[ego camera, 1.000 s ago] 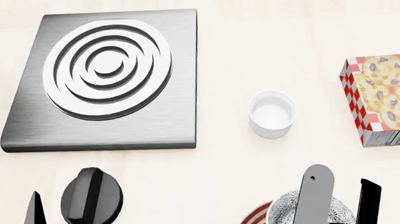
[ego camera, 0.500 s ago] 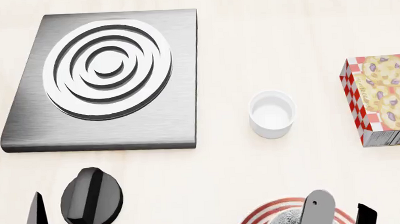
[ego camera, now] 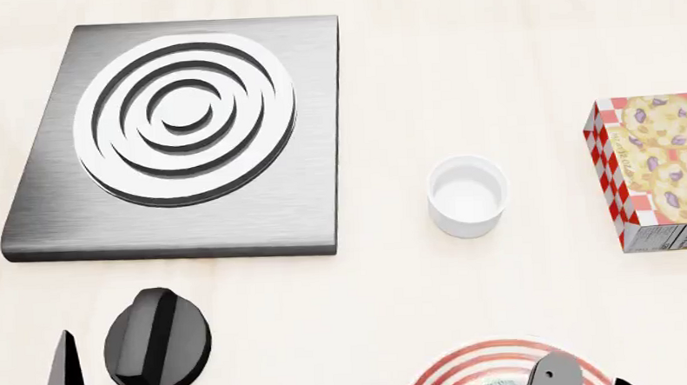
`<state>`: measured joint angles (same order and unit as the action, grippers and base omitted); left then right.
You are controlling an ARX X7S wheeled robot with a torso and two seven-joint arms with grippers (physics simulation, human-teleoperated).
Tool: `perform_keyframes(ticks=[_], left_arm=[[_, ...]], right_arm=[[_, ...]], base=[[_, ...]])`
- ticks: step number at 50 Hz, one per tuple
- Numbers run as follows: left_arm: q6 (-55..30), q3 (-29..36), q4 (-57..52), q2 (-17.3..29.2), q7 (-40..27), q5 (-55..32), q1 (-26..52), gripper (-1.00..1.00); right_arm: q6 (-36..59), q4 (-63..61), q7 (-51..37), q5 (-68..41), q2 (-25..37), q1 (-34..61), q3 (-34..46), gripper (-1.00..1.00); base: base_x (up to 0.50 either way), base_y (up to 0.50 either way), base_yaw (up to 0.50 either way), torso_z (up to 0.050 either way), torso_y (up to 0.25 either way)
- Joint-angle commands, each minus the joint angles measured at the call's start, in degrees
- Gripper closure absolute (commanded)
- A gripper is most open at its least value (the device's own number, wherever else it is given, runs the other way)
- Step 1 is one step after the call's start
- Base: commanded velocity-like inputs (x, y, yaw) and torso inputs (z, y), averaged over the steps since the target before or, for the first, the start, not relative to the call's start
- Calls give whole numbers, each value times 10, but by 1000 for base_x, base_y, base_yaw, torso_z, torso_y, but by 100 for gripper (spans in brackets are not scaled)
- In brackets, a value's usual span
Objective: Pick the akita bowl on the ramekin and place it on the plate.
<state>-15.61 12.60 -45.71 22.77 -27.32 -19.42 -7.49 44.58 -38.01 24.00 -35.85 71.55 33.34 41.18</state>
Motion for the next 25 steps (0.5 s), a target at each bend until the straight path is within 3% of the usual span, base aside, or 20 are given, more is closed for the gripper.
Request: perform_keyframes(ticks=[1,17,18,25], left_arm=[[3,0,1,1,-1,-2,1,-100],[3,1,0,5,-5,-2,1,-100],[3,2,1,5,-5,-2,2,-100],[3,2,0,6,-6,-3,2,-100]], right_arm=[[-31,17,-14,9,-9,-19,4,100],[-45,31,-35,0,-17,-43,6,100],[-42,31,-36,2,-19,-42,7,-100],[-41,28,-41,3,-23,-43,7,-100]], base=[[0,0,0,0,0],[0,0,0,0,0],[0,0,0,0,0],[0,0,0,0,0]])
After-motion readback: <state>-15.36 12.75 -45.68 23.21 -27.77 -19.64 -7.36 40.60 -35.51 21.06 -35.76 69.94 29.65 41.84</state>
